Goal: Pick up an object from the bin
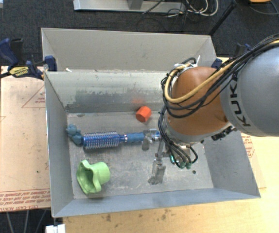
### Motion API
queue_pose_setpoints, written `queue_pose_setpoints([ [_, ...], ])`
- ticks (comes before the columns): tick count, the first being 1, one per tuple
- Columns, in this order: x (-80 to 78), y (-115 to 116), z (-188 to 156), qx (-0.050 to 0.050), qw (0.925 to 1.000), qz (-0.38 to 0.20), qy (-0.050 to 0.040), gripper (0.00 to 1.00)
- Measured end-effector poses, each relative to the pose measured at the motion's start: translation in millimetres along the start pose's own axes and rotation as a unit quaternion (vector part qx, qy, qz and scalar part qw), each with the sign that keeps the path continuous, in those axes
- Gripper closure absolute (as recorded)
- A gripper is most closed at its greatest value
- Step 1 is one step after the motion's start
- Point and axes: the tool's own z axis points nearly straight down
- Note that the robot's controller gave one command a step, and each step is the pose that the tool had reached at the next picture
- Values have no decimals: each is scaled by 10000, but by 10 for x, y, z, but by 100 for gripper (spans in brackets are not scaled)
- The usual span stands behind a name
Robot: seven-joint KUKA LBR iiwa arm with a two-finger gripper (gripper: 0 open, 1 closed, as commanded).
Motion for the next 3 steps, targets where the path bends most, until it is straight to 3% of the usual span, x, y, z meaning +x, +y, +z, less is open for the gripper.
queue_pose_setpoints([
  [1,-883,531,142,-9,9976,-690,-66,0],
  [2,-1538,381,1108,2,10000,-81,-24,0],
  [3,-1540,387,1074,-3,10000,-77,-31,100],
])
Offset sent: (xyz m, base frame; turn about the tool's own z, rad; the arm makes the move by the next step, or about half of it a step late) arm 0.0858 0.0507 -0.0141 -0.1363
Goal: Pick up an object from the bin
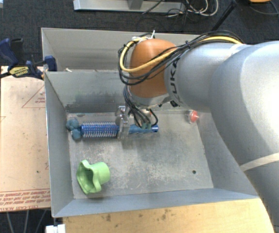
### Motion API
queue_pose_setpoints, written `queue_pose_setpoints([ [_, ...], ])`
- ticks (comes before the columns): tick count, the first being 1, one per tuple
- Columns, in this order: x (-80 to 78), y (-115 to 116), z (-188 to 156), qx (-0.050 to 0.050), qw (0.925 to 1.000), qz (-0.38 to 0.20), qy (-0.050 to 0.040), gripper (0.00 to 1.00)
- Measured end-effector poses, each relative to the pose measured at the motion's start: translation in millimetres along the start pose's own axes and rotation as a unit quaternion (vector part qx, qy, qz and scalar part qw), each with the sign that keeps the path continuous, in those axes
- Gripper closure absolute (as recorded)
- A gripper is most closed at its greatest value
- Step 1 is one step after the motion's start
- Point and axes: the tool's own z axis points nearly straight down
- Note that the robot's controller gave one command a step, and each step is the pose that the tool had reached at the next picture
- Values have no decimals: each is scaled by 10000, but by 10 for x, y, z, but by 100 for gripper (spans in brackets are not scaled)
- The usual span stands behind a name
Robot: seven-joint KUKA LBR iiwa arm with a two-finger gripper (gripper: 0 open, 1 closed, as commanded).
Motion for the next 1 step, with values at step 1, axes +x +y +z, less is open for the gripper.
queue_pose_setpoints([
  [1,245,-278,-1543,3,9998,-171,-49,100],
])
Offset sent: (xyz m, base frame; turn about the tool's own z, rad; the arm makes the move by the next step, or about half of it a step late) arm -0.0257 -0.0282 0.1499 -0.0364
